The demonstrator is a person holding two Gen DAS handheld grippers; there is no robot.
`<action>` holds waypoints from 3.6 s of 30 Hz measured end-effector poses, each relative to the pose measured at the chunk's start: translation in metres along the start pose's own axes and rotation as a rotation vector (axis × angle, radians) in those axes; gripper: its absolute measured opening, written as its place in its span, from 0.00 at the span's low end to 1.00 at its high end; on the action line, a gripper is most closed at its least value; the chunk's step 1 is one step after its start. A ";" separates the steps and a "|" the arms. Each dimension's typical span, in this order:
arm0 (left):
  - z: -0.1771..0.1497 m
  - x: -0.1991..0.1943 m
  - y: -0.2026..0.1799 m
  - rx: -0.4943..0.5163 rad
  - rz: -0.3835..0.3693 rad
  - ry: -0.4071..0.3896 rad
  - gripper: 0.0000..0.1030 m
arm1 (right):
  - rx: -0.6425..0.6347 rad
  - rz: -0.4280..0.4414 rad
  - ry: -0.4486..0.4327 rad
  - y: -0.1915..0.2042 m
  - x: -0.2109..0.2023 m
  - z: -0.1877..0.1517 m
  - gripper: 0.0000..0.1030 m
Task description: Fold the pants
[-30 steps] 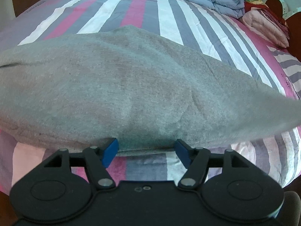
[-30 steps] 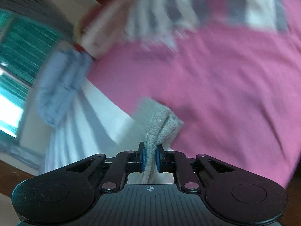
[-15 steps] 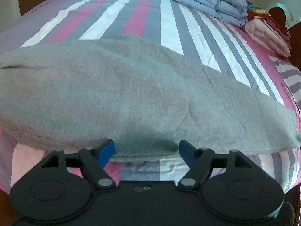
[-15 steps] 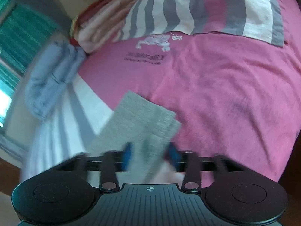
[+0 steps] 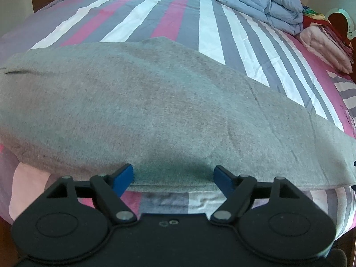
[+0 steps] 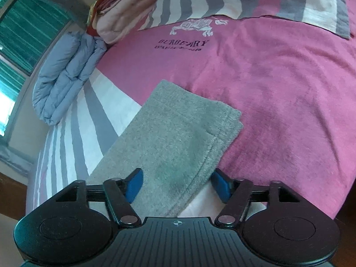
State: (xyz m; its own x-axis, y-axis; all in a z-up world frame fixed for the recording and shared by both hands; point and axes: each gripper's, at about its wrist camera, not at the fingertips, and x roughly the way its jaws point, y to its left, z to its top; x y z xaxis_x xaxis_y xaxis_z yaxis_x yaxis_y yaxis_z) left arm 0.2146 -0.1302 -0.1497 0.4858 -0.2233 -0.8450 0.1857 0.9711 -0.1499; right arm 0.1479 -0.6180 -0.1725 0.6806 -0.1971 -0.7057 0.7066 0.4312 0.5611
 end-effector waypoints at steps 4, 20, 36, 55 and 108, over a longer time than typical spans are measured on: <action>-0.001 0.001 -0.002 0.003 0.007 -0.006 0.70 | -0.068 -0.034 -0.010 0.011 0.007 -0.004 0.77; -0.001 0.005 -0.013 0.075 0.087 -0.026 0.78 | -0.068 -0.092 -0.029 0.012 0.012 0.002 0.32; 0.001 0.010 -0.017 0.089 0.119 -0.014 0.82 | -0.080 -0.101 -0.010 0.013 0.016 0.003 0.33; 0.000 0.011 -0.018 0.103 0.139 -0.021 0.85 | -0.104 -0.106 -0.007 0.018 0.020 0.003 0.38; 0.029 -0.018 0.057 -0.040 0.161 -0.091 0.85 | -0.581 0.400 -0.064 0.245 -0.021 -0.124 0.10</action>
State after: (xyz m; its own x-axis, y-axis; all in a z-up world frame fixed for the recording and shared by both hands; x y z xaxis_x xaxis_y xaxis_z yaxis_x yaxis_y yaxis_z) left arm 0.2409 -0.0728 -0.1282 0.5818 -0.0698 -0.8103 0.0659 0.9971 -0.0385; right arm 0.2828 -0.3986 -0.0737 0.8889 0.0305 -0.4571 0.1950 0.8777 0.4377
